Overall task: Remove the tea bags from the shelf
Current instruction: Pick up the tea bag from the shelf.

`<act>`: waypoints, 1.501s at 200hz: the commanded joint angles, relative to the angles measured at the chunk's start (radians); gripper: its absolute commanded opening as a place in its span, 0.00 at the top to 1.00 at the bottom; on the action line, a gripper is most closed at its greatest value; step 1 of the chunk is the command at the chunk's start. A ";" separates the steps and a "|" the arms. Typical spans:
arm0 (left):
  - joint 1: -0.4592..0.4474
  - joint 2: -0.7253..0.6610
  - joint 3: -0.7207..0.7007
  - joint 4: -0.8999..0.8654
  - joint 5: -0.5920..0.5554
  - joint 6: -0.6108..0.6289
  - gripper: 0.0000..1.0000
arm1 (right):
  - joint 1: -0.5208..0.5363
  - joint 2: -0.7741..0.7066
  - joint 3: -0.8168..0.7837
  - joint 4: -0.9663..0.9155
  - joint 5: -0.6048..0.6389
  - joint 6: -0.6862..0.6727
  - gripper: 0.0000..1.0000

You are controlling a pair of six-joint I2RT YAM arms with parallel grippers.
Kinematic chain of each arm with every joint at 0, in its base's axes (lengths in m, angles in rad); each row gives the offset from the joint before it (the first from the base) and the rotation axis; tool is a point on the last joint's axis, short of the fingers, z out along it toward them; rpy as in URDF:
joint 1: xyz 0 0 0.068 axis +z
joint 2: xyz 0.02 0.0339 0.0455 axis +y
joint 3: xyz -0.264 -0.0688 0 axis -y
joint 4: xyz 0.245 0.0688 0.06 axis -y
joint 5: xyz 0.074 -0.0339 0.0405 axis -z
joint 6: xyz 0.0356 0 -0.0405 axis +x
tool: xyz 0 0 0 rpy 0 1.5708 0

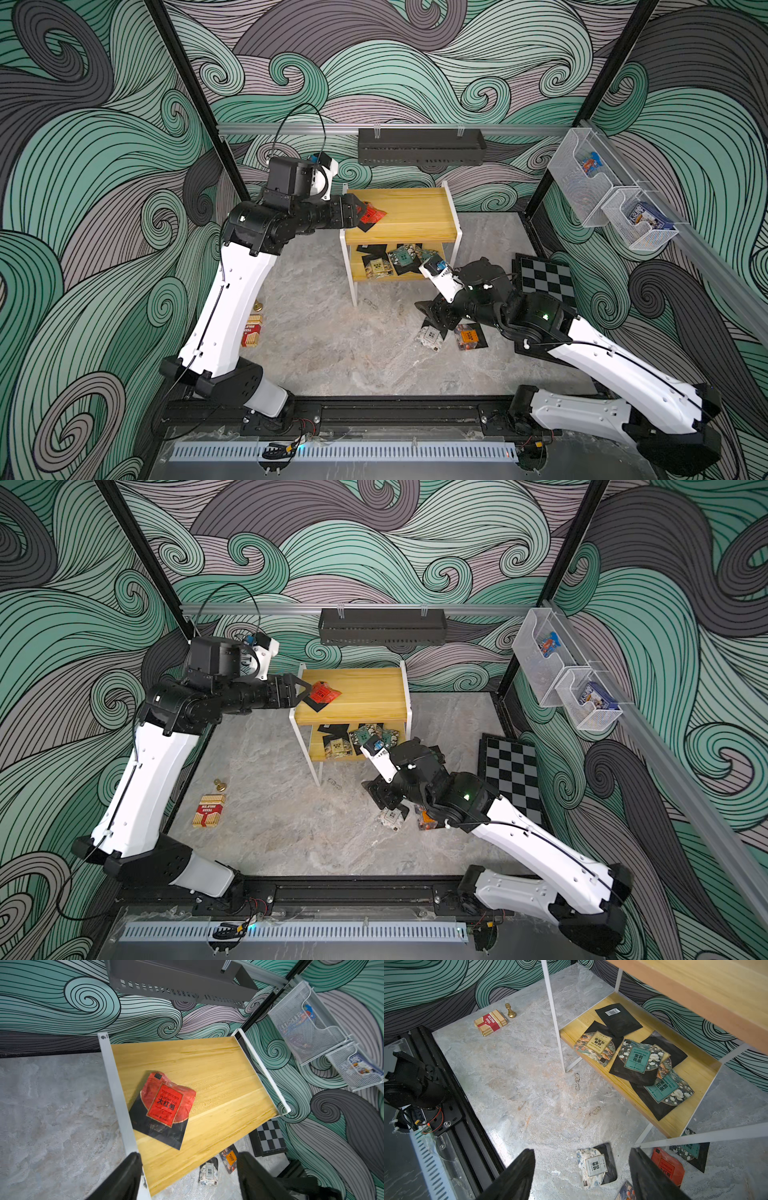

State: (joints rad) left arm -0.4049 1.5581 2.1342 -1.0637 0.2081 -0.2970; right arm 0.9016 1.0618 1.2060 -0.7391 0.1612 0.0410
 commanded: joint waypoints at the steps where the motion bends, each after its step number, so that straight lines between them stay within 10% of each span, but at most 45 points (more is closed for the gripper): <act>1: -0.034 0.054 0.077 -0.043 -0.059 0.085 0.22 | -0.014 -0.019 -0.021 -0.005 -0.029 0.029 0.25; 132: -0.153 0.256 0.208 -0.076 -0.363 0.135 0.12 | -0.046 -0.082 -0.084 -0.003 -0.049 0.049 0.24; 300: -0.209 0.230 0.100 -0.143 -0.238 0.081 0.22 | -0.100 -0.112 -0.102 0.007 -0.046 0.033 0.24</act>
State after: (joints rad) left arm -0.5972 1.8217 2.2665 -1.1469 -0.0849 -0.1963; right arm 0.8112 0.9653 1.1175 -0.7452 0.1204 0.0814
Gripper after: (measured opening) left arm 0.789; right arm 0.765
